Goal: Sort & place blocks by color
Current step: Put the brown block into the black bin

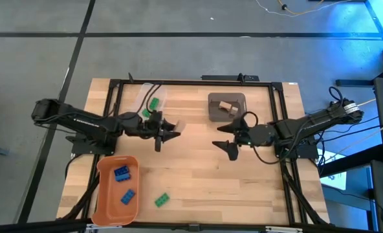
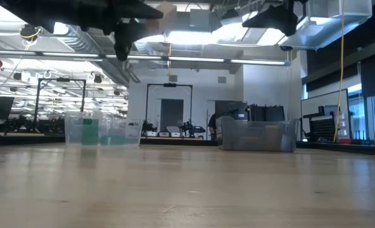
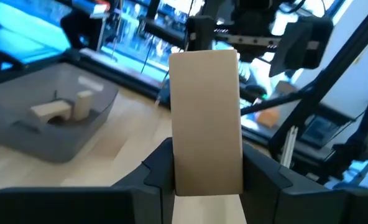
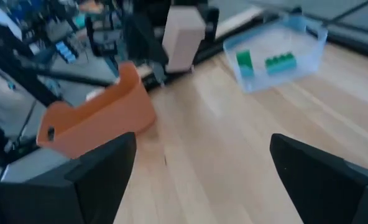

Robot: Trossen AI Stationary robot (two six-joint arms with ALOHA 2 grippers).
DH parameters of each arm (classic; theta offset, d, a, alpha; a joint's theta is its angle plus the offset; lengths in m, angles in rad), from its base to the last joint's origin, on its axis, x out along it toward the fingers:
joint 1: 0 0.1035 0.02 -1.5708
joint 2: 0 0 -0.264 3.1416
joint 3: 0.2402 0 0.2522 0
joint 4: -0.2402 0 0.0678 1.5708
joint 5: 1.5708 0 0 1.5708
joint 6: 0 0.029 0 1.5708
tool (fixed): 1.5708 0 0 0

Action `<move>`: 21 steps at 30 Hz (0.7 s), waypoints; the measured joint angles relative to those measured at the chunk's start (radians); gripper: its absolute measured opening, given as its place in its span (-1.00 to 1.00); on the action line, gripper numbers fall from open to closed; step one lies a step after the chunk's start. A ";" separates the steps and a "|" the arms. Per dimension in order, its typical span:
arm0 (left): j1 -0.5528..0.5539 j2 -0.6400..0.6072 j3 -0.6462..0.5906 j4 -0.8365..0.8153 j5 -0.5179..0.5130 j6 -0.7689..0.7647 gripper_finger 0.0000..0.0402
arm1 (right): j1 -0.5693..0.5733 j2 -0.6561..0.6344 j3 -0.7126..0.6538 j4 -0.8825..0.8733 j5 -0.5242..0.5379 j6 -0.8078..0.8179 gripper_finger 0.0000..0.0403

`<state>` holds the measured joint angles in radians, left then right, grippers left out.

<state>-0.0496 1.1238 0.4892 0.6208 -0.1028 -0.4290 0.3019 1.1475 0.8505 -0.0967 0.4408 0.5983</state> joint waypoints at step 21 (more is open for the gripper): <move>-0.026 0.278 0.218 0.198 0.031 0.083 -0.41 | -0.037 0.208 0.000 0.451 -0.018 0.020 0.84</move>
<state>-0.0753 1.4017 0.7075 0.8191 -0.0720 -0.3461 0.2646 1.3556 0.8505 0.3540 0.4233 0.6184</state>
